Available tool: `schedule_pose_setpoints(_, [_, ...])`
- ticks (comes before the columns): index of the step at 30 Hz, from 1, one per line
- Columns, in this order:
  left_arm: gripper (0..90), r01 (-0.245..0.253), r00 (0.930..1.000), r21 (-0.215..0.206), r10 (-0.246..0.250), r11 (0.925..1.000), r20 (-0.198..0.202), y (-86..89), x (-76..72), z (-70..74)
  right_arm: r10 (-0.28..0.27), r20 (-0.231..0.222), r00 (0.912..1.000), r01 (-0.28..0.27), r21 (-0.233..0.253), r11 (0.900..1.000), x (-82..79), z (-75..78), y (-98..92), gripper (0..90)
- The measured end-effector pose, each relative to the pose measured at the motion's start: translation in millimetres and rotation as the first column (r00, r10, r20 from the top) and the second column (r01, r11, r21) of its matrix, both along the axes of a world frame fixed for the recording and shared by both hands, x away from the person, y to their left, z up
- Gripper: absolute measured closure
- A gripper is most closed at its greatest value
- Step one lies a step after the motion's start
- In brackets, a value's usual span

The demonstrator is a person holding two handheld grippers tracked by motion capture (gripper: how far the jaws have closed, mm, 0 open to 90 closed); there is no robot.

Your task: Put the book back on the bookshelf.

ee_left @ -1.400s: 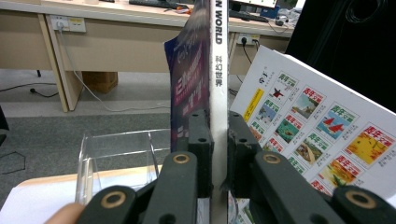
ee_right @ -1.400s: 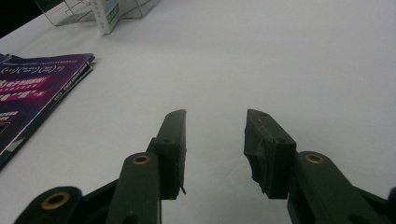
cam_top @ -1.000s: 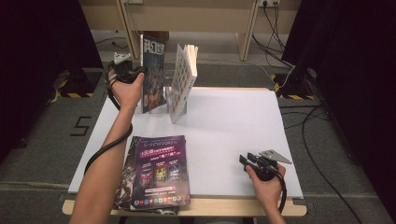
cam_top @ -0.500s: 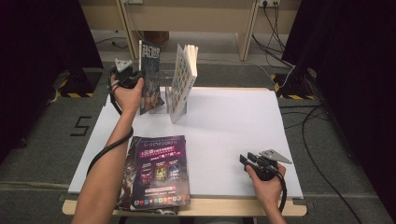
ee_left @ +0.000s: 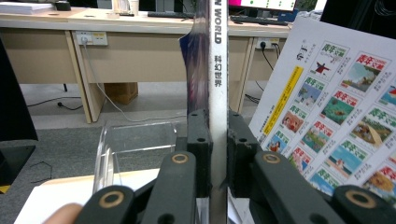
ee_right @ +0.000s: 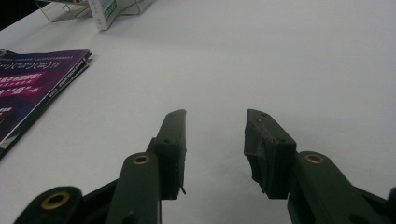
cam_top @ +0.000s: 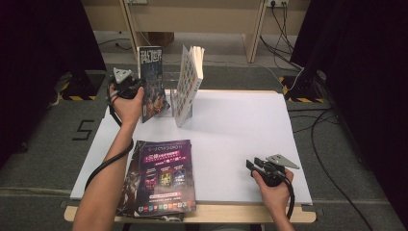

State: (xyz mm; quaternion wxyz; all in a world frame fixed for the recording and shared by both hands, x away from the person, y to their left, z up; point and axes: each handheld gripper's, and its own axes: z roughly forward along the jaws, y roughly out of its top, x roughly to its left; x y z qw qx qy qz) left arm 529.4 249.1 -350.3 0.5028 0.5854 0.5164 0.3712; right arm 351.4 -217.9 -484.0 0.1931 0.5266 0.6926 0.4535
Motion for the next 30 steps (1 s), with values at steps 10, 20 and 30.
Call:
schedule_pose_setpoints(10, [82.3, 0.022, 0.999, 0.011, -0.022, 0.9997, -0.039, 8.3, -31.7, -10.3, 0.003, 0.007, 1.0, -0.003, -0.007, 1.0, -0.4, 0.8, 1.1, 59.0])
schedule_pose_setpoints(20, [81.9, 0.06, 0.9948, -0.015, -0.061, 0.9981, -0.082, 18.1, -72.7, -35.8, 0.008, 0.003, 1.0, -0.008, -0.014, 1.0, -0.7, 0.5, 4.0, 59.0])
schedule_pose_setpoints(30, [77.1, 0.103, 0.9945, -0.012, -0.103, 0.9946, -0.02, 19.5, -87.3, -45.1, 0.013, -0.007, 0.9999, -0.013, -0.017, 1.0, -1.3, 0.3, 7.2, 58.8])
